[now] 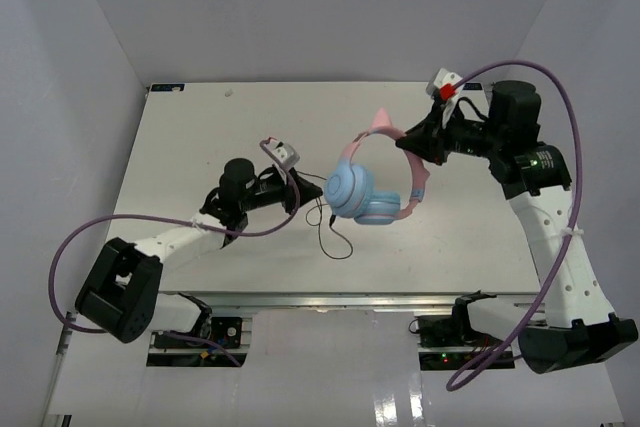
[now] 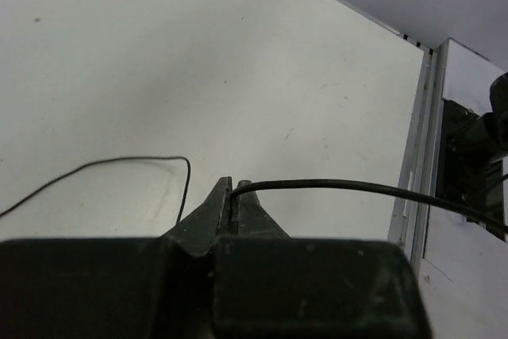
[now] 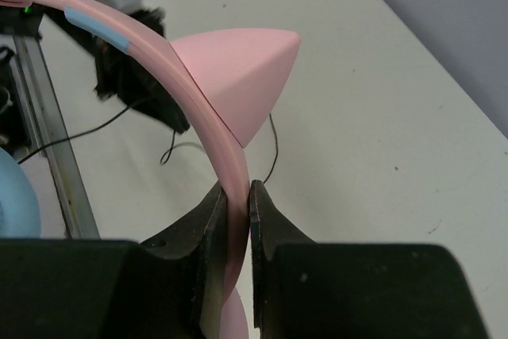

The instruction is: Wrap the headphones

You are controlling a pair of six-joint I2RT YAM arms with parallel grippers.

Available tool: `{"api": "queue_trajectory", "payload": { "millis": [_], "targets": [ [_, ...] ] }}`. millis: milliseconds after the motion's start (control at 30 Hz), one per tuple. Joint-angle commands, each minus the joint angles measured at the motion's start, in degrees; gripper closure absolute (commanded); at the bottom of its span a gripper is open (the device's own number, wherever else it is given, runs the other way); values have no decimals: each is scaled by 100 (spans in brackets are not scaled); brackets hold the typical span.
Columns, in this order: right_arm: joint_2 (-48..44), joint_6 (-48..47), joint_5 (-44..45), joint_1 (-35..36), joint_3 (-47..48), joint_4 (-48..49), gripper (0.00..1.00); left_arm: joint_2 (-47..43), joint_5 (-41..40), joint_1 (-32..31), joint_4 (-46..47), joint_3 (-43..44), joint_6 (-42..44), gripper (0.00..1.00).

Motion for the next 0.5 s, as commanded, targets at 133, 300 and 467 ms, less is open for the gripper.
{"api": "queue_trajectory", "payload": {
  "millis": [133,300,467],
  "targets": [
    [-897,-1658,1776,383,-784,1,92,584,306,928,-3924,1955,682,100],
    [-922,-1776,3397,750,-1291,382,92,590,477,1169,-4887,3202,373,100],
    [-867,-1111,5360,1347,-2175,1648,92,759,835,1078,-5647,4306,-315,100]
  ]
}}
